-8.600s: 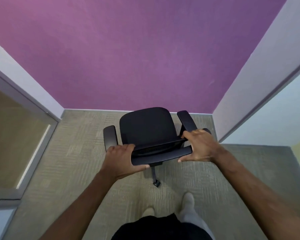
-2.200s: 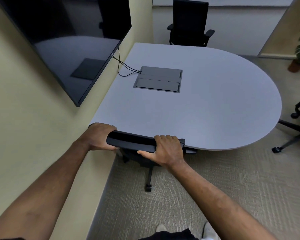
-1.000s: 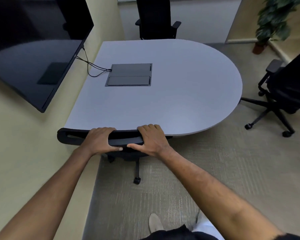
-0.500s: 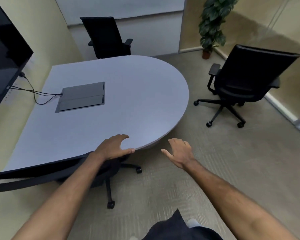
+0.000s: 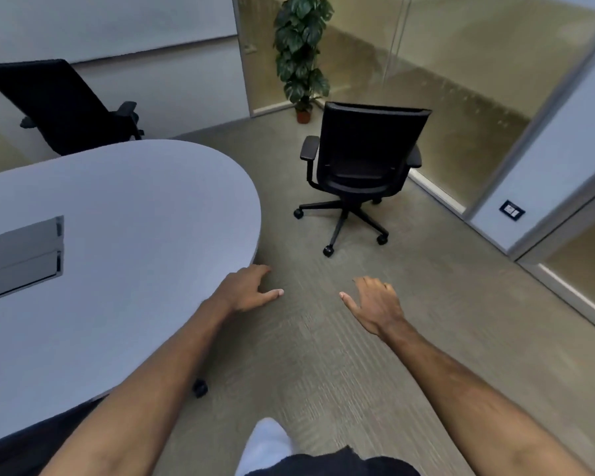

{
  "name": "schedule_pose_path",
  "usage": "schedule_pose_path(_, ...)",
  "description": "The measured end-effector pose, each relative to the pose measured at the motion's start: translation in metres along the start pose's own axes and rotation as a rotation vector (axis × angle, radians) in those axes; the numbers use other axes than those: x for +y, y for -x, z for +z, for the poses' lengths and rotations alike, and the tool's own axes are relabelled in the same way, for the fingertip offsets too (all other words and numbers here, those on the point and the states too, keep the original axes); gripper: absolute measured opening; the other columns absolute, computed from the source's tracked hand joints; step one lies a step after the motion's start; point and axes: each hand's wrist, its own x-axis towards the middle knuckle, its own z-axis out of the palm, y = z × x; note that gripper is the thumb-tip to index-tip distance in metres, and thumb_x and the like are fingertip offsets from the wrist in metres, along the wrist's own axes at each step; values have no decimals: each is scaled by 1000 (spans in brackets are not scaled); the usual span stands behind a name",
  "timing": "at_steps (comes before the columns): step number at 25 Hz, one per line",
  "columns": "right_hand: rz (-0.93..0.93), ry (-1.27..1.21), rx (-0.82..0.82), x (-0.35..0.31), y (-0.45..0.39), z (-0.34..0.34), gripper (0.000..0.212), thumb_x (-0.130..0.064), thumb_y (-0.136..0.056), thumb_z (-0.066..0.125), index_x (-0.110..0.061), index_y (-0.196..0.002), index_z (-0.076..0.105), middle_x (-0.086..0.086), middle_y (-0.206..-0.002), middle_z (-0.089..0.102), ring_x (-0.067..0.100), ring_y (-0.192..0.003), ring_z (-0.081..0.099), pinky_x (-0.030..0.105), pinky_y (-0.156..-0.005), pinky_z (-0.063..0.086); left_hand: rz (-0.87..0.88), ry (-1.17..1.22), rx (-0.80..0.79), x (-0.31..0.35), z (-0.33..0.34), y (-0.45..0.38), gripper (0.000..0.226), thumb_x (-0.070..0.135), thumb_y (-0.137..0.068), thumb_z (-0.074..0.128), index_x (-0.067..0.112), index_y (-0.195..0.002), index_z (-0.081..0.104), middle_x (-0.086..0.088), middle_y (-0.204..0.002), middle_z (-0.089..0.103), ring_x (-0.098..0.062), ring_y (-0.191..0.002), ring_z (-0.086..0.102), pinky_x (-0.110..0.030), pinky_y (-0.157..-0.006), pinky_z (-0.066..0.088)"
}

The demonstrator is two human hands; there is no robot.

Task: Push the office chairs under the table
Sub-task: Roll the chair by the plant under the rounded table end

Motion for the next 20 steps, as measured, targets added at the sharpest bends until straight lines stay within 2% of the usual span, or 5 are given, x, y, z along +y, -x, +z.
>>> schedule_pose_path(10, 193, -89, 107, 88, -140, -44, 65, -62, -109, 36, -17, -155, 46, 6, -153, 56, 26, -138, 53, 41, -114, 40, 176, -73, 46, 46, -54, -220, 78, 68, -101, 53, 17, -159, 42, -10, -161, 49, -29, -144, 49, -47, -115, 44)
schedule_pose_path(15, 253, -107, 158, 116, -239, -85, 64, -63, -109, 36, -18, -153, 49, 5, -149, 58, 25, -135, 55, 42, -111, 40, 224, -61, 62, 58, -103, -341, 75, 67, -102, 52, 18, -159, 43, -8, -160, 50, -28, -143, 50, -47, -113, 45)
schedule_pose_path(20, 316, -175, 227, 134, -323, -117, 61, -60, -108, 42, -16, -148, 53, 7, -144, 62, 30, -129, 58, 46, -108, 42, 264, -29, 143, 68, -141, -441, 71, 65, -102, 54, 18, -154, 47, -8, -150, 58, -27, -134, 56, -49, -109, 48)
